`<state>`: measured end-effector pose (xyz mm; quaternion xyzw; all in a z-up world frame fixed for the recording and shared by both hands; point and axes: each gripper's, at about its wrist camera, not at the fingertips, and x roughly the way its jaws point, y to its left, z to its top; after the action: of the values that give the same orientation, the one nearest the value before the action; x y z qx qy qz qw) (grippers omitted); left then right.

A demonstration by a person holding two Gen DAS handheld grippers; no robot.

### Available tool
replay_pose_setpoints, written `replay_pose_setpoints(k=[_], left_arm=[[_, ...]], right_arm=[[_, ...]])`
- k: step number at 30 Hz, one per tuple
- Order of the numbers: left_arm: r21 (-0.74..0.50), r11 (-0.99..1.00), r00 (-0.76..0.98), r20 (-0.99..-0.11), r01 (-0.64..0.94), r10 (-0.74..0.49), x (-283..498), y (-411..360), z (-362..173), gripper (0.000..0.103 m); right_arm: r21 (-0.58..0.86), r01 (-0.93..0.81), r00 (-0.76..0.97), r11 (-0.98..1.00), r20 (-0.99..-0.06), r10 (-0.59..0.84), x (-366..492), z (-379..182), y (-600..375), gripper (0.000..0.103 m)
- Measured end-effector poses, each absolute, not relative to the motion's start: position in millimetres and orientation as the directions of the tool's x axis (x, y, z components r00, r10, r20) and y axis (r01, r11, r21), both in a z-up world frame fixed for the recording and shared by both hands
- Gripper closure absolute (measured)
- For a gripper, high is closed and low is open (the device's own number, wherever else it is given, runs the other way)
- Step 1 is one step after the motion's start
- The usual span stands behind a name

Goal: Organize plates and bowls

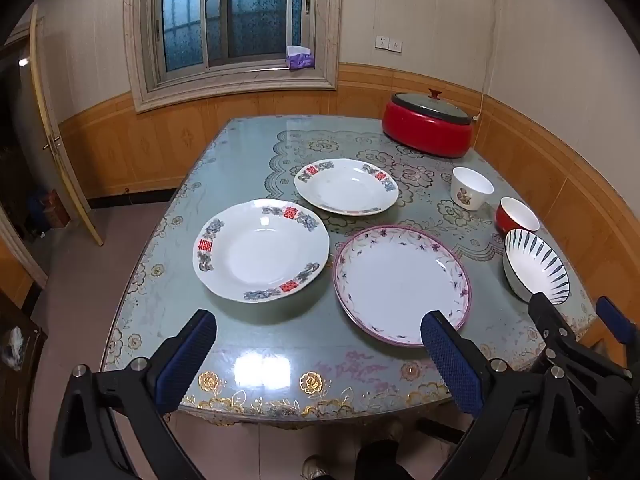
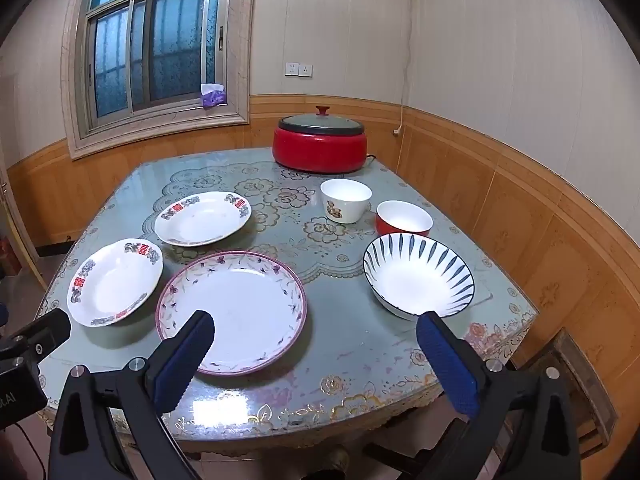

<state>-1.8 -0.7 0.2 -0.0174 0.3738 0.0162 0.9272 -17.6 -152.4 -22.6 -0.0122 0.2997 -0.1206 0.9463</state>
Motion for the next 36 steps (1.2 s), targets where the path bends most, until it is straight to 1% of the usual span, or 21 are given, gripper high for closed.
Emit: replay_pose_setpoints(k=[9,11,16,36], left_arm=[[-0.037,0.998,0.702,-0.713,-0.043,0.004,-6.2,0.2,-1.8,0.000],[-0.036,0.998,0.702,-0.712,-0.048,0.008,-7.4,-2.0,-1.5,0.000],[-0.037,0.998,0.702,-0.712,-0.043,0.004,-9.3,-4.3,-1.4,0.000],[-0.031,0.998,0.687,-0.726,-0.046,0.009,-5.0,-6.8,-4.3,0.000]], right_arm=[[-0.088,0.205,0.803,0.975,-0.554,-0.219,-27.5,-28.8,-156.9,0.000],[-0.077,0.219,0.791,0.973,-0.570,-0.223,-25.7,-25.2,-160.2,0.000],[-0.073,0.229,0.796,0.971,-0.560,-0.230,-33.6,-25.4,-162.8,0.000],[-0.075,0.220,0.782,0.973,-0.582,-0.222,-26.0,-26.0,-165.8,0.000]])
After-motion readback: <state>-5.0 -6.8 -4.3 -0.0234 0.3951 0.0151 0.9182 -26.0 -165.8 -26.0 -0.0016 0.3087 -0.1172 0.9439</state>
